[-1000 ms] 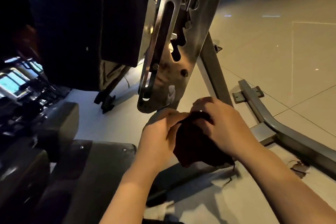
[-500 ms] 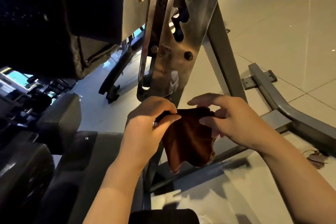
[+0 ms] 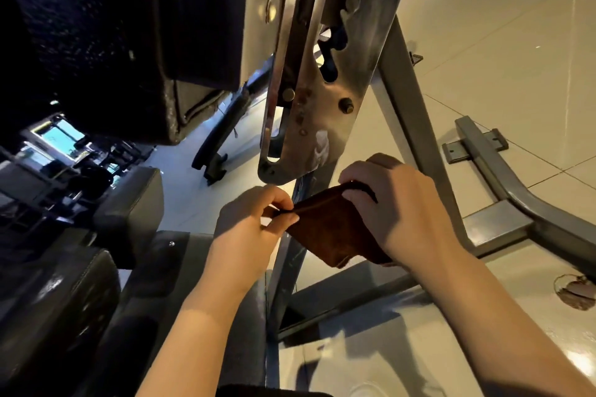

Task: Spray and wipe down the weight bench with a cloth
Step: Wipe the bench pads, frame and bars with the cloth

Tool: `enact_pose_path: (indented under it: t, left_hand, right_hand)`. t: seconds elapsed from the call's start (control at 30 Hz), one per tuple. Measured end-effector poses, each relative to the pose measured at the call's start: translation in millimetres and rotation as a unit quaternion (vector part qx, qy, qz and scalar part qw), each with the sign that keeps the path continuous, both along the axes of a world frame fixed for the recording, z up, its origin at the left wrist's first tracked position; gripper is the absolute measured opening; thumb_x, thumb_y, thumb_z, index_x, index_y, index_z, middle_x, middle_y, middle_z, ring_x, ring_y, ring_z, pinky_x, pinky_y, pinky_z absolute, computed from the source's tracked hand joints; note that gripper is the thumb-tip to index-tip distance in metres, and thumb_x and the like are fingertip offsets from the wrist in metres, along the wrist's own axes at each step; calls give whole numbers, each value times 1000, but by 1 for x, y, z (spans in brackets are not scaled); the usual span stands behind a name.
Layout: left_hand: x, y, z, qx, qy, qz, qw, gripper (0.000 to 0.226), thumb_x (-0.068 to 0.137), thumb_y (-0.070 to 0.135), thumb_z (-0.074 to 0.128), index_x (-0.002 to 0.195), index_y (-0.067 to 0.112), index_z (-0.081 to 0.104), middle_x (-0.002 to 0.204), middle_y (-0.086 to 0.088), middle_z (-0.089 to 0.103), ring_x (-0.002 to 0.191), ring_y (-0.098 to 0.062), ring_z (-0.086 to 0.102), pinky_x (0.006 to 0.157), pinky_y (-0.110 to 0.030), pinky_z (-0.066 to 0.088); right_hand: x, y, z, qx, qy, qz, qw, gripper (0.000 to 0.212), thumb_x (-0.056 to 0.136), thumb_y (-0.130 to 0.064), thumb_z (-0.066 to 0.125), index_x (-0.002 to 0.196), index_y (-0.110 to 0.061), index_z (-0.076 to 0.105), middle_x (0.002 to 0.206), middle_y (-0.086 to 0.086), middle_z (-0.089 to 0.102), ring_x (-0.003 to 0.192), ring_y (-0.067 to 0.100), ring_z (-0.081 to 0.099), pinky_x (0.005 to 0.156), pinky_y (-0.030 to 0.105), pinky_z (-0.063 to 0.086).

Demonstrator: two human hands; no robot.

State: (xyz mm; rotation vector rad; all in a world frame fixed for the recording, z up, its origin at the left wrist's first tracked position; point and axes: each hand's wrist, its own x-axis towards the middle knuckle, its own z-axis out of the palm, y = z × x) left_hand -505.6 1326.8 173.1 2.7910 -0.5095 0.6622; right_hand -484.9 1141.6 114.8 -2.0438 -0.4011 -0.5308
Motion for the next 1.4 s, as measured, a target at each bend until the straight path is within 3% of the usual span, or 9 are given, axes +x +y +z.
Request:
enact_pose_path:
  t: [0.1, 0.17, 0.3, 0.43, 0.57, 0.7, 0.8, 1.17, 1.4]
  left_hand:
    - [10, -10, 12, -96, -26, 29, 995, 31, 81, 5, 72, 80, 32, 58, 81, 17, 60, 78, -7, 64, 68, -18, 53]
    - [21, -15, 12, -180, -68, 52, 980, 40, 81, 3, 72, 77, 38, 53, 82, 16, 61, 80, -12, 66, 70, -23, 55]
    - [41, -11, 12, -204, -116, 28, 972, 37, 84, 8, 71, 83, 41, 54, 88, 10, 64, 84, -15, 67, 71, -26, 53]
    - [54, -10, 2, -218, -164, 35, 961, 17, 88, 28, 64, 103, 34, 58, 104, 17, 60, 99, 0, 61, 82, -21, 52]
    - [61, -10, -19, -315, -140, 69, 936, 13, 95, 30, 58, 106, 35, 61, 103, 27, 62, 102, 6, 60, 82, -8, 47]
    - [60, -5, -16, -338, -106, 58, 933, 20, 88, 52, 51, 99, 41, 64, 94, 16, 69, 94, 4, 64, 75, -9, 47]
    - [58, -1, -17, -387, -56, 31, 920, 40, 82, 59, 48, 105, 32, 67, 102, 5, 71, 102, -9, 65, 83, -23, 50]
    - [52, 4, -12, -429, 2, 19, 903, 38, 89, 45, 39, 121, 33, 56, 124, 8, 64, 118, -4, 58, 102, -29, 47]
    - [54, 3, -12, -440, -8, 31, 898, 86, 73, 86, 34, 127, 23, 58, 124, 4, 65, 116, -4, 59, 101, -30, 48]
  right_hand:
    - [-4, 22, -4, 153, -68, -120, 979, 14, 98, -7, 50, 104, -11, 62, 93, -2, 53, 79, 4, 43, 73, 3, 35]
    - [3, 36, -8, 212, -170, -152, 950, 7, 95, -4, 53, 98, -5, 59, 103, 6, 56, 83, 5, 47, 74, 11, 42]
    - [43, 57, 0, 86, -269, -160, 946, 32, 92, -7, 56, 123, -4, 57, 139, 11, 40, 121, 23, 49, 105, 29, 42]
    - [95, 72, -8, -49, -253, -161, 953, 63, 92, -24, 61, 147, -8, 34, 156, 7, 19, 137, 29, 28, 119, 35, 9]
    - [107, 94, -42, -60, -248, -177, 951, 57, 97, -37, 43, 146, -13, 28, 155, 3, 19, 132, 27, 32, 119, 34, 5]
    - [96, 111, -78, -144, -300, -162, 929, 46, 100, -23, 34, 144, -9, 32, 156, 10, 20, 141, 28, 25, 118, 39, 13]
    - [96, 107, -73, -85, -311, -124, 939, 44, 105, -24, 29, 145, -5, 31, 159, 8, 15, 149, 23, 9, 122, 33, 2]
    - [108, 120, -55, -50, -266, -215, 939, 52, 103, -41, 28, 143, -10, 32, 150, 8, 25, 132, 29, 33, 121, 32, 0]
    - [113, 88, -36, -60, -365, -135, 919, 52, 100, -30, 43, 145, -6, 31, 153, 10, 23, 149, 18, 9, 121, 26, 3]
